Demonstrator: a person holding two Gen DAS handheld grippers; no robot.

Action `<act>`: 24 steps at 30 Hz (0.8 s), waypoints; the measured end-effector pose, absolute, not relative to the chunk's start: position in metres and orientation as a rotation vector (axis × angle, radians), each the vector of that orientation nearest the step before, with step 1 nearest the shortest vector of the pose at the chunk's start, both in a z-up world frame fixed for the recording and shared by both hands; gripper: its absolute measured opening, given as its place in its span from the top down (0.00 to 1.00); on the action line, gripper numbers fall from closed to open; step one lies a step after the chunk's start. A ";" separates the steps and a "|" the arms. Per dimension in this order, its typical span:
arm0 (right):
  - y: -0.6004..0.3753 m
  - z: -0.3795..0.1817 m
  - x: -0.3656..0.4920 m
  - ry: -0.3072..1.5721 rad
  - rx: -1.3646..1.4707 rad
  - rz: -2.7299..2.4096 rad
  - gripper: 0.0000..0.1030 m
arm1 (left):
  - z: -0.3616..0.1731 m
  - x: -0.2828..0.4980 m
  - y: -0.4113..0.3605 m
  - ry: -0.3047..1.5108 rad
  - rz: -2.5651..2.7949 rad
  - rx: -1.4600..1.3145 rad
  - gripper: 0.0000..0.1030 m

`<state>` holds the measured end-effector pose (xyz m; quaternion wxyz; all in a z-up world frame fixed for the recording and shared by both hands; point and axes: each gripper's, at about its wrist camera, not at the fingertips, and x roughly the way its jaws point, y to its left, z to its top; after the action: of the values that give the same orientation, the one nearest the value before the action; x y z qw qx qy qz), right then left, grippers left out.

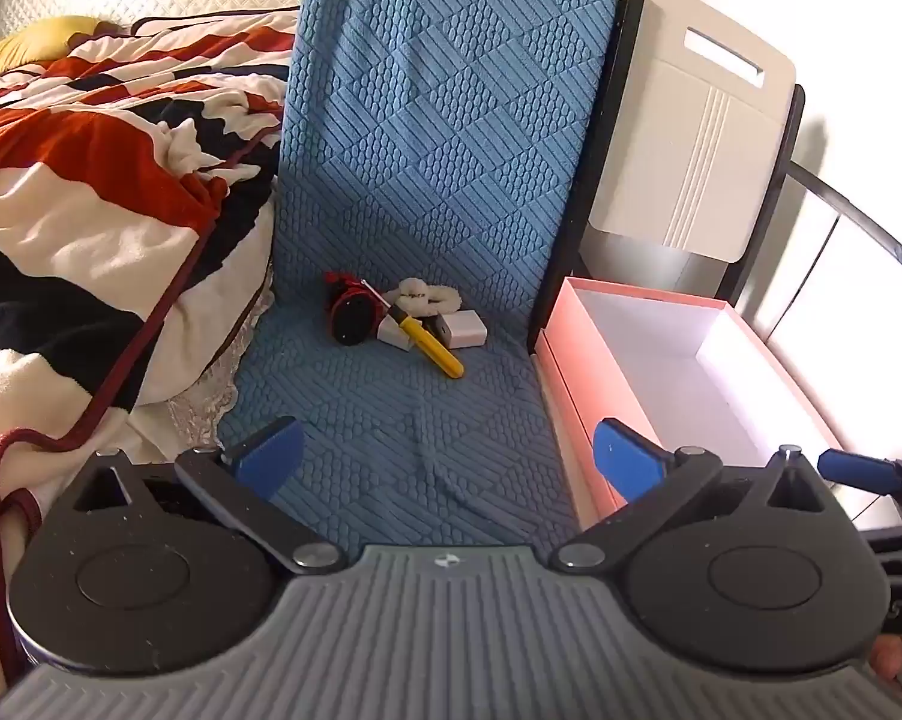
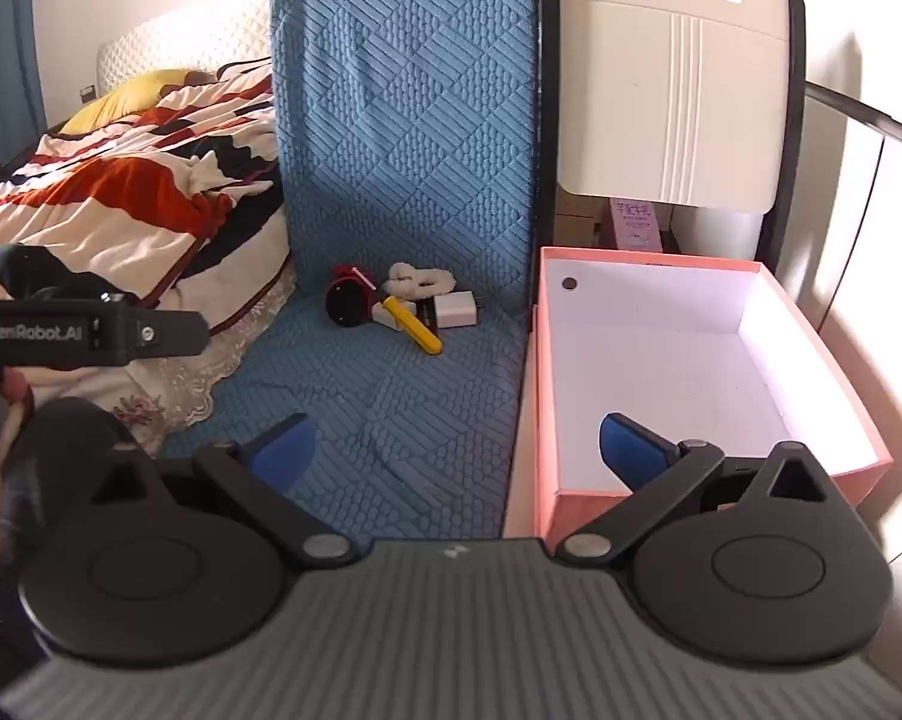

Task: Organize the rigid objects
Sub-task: 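Move both tools toward the objects on the blue cushion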

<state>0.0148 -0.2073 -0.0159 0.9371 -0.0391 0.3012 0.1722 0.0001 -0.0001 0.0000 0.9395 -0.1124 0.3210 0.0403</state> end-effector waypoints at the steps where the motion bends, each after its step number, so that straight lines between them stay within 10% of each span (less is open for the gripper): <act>1: -0.207 -0.016 0.015 0.615 -0.073 0.348 0.00 | 0.000 0.001 0.000 0.655 0.085 -0.229 0.00; 24: -0.214 -0.021 0.017 0.656 -0.024 0.362 0.00 | -0.004 -0.003 -0.002 0.644 0.082 -0.254 0.00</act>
<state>0.0173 -0.2145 -0.0208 0.9305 -0.0118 0.3205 0.1770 -0.0026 -0.0016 -0.0039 0.9399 -0.1242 0.3155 0.0400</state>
